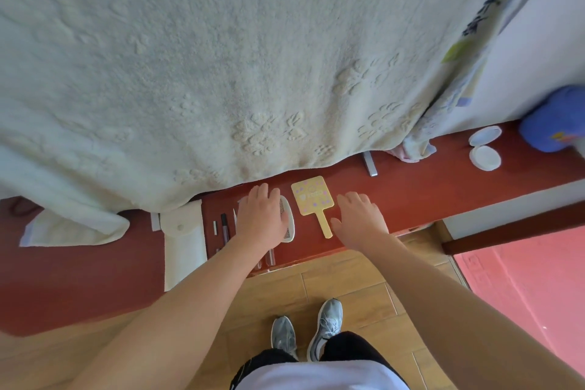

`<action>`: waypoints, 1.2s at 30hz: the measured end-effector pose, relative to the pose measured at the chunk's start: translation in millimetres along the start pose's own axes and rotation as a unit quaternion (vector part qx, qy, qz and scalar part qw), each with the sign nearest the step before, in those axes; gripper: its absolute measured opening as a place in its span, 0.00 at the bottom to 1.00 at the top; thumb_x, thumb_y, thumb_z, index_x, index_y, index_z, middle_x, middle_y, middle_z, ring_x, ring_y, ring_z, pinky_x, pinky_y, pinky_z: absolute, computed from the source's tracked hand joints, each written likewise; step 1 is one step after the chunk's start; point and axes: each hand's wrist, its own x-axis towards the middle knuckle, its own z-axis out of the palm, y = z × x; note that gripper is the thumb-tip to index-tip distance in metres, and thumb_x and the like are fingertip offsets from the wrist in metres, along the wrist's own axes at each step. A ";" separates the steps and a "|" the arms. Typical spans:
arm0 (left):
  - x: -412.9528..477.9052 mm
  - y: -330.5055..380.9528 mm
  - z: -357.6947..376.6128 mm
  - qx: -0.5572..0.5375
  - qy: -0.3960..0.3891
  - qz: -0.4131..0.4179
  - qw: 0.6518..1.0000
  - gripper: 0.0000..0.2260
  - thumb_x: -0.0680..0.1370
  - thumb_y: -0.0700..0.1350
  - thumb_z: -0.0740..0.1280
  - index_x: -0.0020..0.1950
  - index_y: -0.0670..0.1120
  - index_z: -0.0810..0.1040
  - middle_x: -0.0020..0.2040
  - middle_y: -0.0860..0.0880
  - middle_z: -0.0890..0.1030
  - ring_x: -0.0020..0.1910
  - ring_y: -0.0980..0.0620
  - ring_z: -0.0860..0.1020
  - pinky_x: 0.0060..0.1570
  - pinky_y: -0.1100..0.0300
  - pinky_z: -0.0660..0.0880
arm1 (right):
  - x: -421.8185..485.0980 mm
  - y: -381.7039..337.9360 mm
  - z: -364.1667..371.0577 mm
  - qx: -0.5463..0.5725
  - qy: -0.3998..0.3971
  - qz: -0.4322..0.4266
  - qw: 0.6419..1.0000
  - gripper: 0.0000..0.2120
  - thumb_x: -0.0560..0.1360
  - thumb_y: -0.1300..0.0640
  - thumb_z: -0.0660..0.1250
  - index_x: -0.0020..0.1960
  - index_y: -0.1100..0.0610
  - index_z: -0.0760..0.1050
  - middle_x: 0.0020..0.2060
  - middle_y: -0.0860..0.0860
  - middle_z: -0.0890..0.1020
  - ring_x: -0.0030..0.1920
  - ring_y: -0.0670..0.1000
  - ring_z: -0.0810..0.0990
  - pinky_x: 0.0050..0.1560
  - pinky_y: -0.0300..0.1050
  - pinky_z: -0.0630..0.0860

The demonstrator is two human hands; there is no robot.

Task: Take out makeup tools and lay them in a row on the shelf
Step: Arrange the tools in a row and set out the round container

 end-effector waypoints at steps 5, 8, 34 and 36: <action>-3.3 -0.1 -20.4 0.023 0.003 0.034 0.999 0.21 0.80 0.51 0.60 0.71 0.44 0.68 0.68 0.45 0.71 0.67 0.44 0.69 0.65 0.49 0.69 | -15.1 18.9 -16.1 -0.028 0.034 0.015 0.999 0.23 0.78 0.45 0.56 0.69 0.55 0.65 0.66 0.52 0.71 0.68 0.54 0.67 0.66 0.52 0.67; -6.0 6.5 -34.2 0.037 0.007 0.040 0.998 0.22 0.81 0.52 0.58 0.72 0.45 0.66 0.69 0.45 0.69 0.67 0.45 0.68 0.66 0.49 0.67 | -22.0 34.1 -26.8 -0.034 0.048 0.022 0.998 0.22 0.78 0.44 0.55 0.67 0.55 0.67 0.65 0.51 0.71 0.66 0.53 0.67 0.68 0.52 0.66; 20.0 283.9 -36.1 0.029 0.005 0.073 0.997 0.27 0.82 0.56 0.57 0.77 0.45 0.63 0.76 0.43 0.65 0.74 0.44 0.65 0.71 0.48 0.65 | -108.2 330.3 -84.8 0.002 0.091 0.087 0.992 0.15 0.77 0.46 0.56 0.57 0.55 0.70 0.55 0.50 0.74 0.58 0.52 0.70 0.64 0.50 0.69; 35.6 295.8 -33.1 0.025 0.003 0.078 0.997 0.27 0.81 0.56 0.58 0.77 0.44 0.62 0.76 0.42 0.65 0.75 0.44 0.65 0.72 0.48 0.65 | -100.5 346.9 -85.7 0.000 0.093 0.095 0.991 0.17 0.77 0.45 0.56 0.58 0.56 0.70 0.56 0.50 0.74 0.59 0.52 0.70 0.64 0.50 0.69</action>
